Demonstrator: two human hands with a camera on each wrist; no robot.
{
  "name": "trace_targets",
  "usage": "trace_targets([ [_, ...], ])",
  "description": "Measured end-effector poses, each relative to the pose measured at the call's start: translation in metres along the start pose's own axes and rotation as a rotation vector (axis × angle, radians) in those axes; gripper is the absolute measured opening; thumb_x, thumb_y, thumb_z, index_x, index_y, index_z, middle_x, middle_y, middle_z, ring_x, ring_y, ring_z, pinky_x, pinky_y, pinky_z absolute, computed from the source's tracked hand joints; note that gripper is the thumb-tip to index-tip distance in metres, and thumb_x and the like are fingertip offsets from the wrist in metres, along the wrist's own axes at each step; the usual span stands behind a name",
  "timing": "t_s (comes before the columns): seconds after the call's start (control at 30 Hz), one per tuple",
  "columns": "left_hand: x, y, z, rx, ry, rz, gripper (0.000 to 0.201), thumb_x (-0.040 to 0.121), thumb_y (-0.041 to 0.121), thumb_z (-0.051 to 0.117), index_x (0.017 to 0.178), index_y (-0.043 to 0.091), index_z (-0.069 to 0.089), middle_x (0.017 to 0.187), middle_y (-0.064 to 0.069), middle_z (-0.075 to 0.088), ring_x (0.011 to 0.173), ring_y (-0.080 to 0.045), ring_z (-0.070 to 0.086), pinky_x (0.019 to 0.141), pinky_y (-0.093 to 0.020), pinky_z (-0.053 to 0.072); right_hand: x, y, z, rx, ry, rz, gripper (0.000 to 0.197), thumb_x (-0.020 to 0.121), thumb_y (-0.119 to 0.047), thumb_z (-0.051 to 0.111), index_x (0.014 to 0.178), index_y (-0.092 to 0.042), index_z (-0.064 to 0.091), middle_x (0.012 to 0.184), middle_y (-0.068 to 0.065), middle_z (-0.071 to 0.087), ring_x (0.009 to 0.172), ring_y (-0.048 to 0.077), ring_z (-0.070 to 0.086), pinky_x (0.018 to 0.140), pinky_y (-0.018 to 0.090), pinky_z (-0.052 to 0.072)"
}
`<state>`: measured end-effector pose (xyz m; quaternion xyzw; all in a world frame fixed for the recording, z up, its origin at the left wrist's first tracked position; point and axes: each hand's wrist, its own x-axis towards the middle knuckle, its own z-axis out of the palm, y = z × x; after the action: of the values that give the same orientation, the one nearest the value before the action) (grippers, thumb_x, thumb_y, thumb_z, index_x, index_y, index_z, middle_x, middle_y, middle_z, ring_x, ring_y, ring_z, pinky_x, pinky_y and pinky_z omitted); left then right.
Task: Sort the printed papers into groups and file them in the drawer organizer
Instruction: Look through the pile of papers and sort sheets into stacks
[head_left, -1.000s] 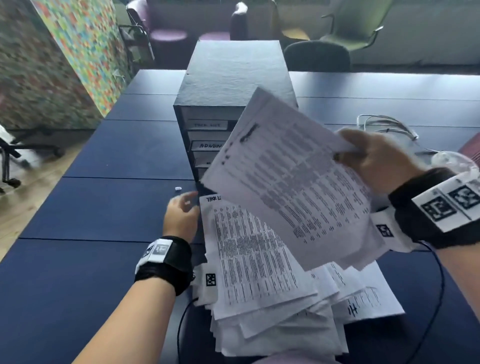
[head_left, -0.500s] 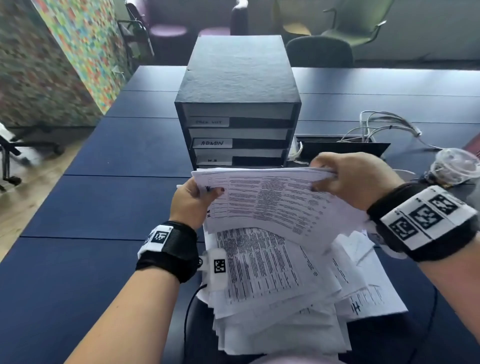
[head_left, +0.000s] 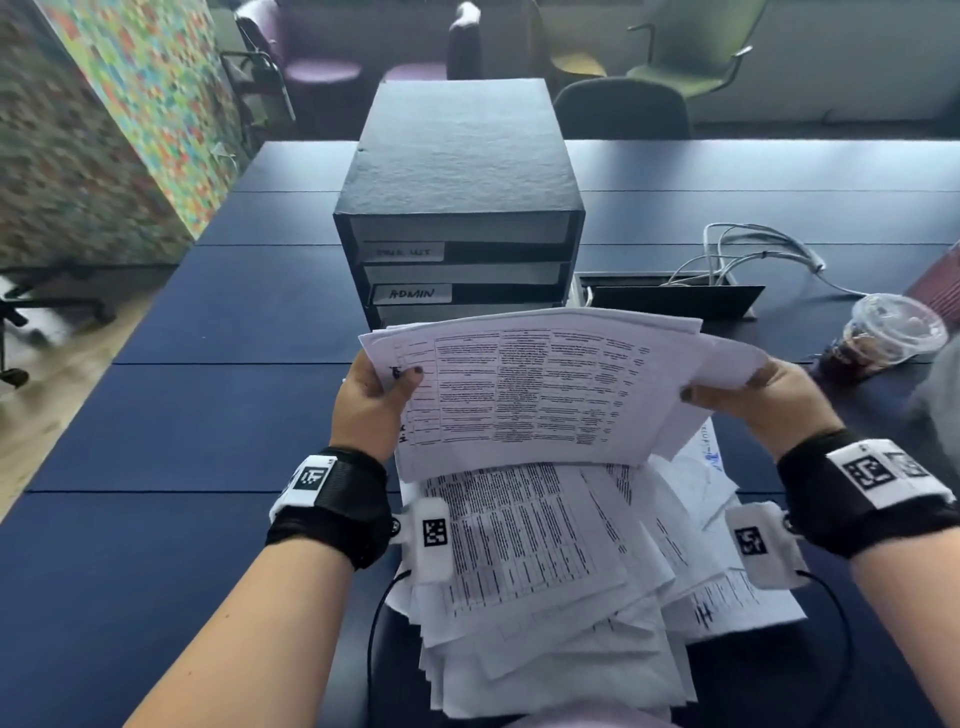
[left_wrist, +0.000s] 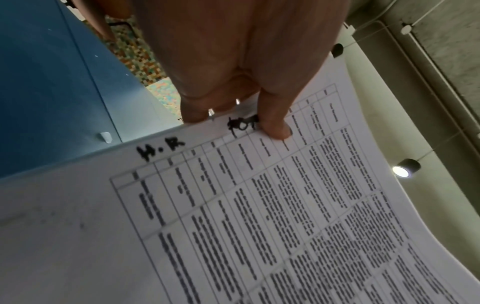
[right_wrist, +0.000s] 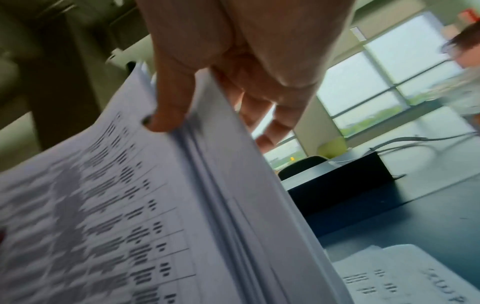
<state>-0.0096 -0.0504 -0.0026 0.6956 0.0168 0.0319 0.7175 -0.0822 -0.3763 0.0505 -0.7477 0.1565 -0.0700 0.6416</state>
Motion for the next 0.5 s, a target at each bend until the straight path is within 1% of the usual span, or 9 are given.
trace_targets([
  [0.03,0.000,0.002,0.001,0.005,0.006,0.009,0.023,0.088,0.000,0.059,0.106,0.013,0.060,0.099,0.000,0.071,0.090,-0.015,0.066,0.083,-0.032,0.053,0.000,0.002,0.005,0.020,0.021,0.003,0.034,0.069,0.018,0.067,0.080,-0.014,0.065,0.059,-0.017,0.068,0.054,-0.005,0.060,0.055,0.009,0.048],
  [0.07,-0.001,0.003,0.002,0.011,0.017,0.028,0.021,0.089,0.001,0.059,0.105,0.013,0.060,0.099,-0.001,0.070,0.090,-0.016,0.067,0.082,-0.032,0.053,0.000,0.002,0.010,0.042,0.056,-0.010,0.033,0.069,0.016,0.068,0.076,-0.017,0.067,0.058,-0.018,0.067,0.053,-0.005,0.059,0.054,0.010,0.049],
  [0.13,-0.002,0.007,0.004,0.002,0.061,0.087,0.017,0.089,0.002,0.059,0.097,0.017,0.059,0.090,0.007,0.070,0.082,-0.007,0.067,0.073,-0.023,0.053,0.001,-0.002,0.016,0.085,0.130,-0.060,0.032,0.069,0.014,0.069,0.068,-0.018,0.068,0.055,-0.019,0.066,0.051,-0.006,0.057,0.053,0.009,0.048],
  [0.2,-0.003,0.011,0.003,-0.033,0.108,0.145,0.025,0.088,0.001,0.060,0.086,0.025,0.056,0.079,0.015,0.069,0.075,0.002,0.064,0.066,-0.014,0.050,0.003,-0.005,0.018,0.144,0.165,-0.104,0.031,0.069,0.014,0.068,0.071,-0.017,0.063,0.052,-0.021,0.064,0.049,-0.007,0.057,0.051,0.008,0.046],
  [0.23,-0.004,0.012,0.002,-0.047,0.106,0.157,0.029,0.087,0.002,0.062,0.084,0.029,0.055,0.080,0.016,0.068,0.077,0.001,0.063,0.067,-0.015,0.050,0.003,-0.005,0.017,0.160,0.171,-0.119,0.030,0.069,0.013,0.068,0.073,-0.016,0.061,0.052,-0.022,0.063,0.049,-0.008,0.057,0.051,0.007,0.045],
  [0.27,-0.005,0.012,0.000,-0.044,0.084,0.164,0.031,0.084,0.005,0.066,0.086,0.034,0.055,0.084,0.016,0.067,0.081,-0.003,0.062,0.070,-0.019,0.051,0.003,-0.003,0.016,0.147,0.162,-0.131,0.030,0.069,0.012,0.069,0.074,-0.016,0.061,0.053,-0.022,0.063,0.049,-0.008,0.056,0.051,0.007,0.045],
  [0.33,-0.007,0.004,-0.004,0.004,0.022,0.156,0.040,0.076,0.012,0.070,0.100,0.038,0.052,0.097,0.011,0.061,0.088,-0.007,0.058,0.078,-0.024,0.051,0.003,0.007,0.014,0.040,0.110,-0.122,0.029,0.066,0.010,0.072,0.076,-0.016,0.064,0.055,-0.023,0.064,0.050,-0.009,0.056,0.054,0.008,0.046],
  [0.43,-0.010,-0.005,-0.002,0.061,-0.051,0.086,0.058,0.076,0.008,0.072,0.122,0.028,0.042,0.112,-0.001,0.059,0.102,-0.012,0.058,0.091,-0.030,0.050,0.004,0.024,0.012,-0.130,0.035,-0.024,0.026,0.064,0.006,0.076,0.075,-0.015,0.065,0.054,-0.024,0.063,0.050,-0.010,0.054,0.056,0.007,0.046],
  [0.5,-0.008,-0.008,0.002,0.078,-0.039,0.040,0.051,0.081,0.002,0.069,0.121,0.023,0.045,0.107,0.001,0.062,0.102,-0.012,0.059,0.094,-0.035,0.048,0.006,0.031,0.014,-0.103,0.014,0.010,0.028,0.065,0.008,0.076,0.075,-0.015,0.064,0.058,-0.022,0.066,0.052,-0.009,0.056,0.059,0.012,0.048],
])
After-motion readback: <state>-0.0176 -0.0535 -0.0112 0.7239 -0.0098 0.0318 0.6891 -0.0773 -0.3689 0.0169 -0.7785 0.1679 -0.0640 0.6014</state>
